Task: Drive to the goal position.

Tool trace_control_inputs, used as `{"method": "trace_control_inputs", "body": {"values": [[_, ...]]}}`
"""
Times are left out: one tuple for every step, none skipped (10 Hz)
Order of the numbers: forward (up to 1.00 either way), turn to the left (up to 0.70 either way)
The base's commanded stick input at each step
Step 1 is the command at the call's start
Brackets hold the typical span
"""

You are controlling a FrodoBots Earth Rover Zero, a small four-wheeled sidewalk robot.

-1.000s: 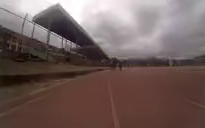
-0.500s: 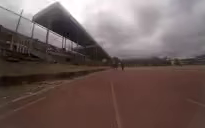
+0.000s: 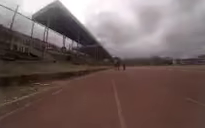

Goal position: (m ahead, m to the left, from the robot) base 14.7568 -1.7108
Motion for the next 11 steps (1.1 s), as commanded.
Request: {"method": "trace_control_inputs", "body": {"values": [[1.0, 0.0], [1.0, 0.0], [1.0, 0.0], [1.0, 0.0], [1.0, 0.0], [1.0, 0.0], [1.0, 0.0], [1.0, 0.0], [1.0, 0.0], [1.0, -0.27], [1.0, -0.27]]}}
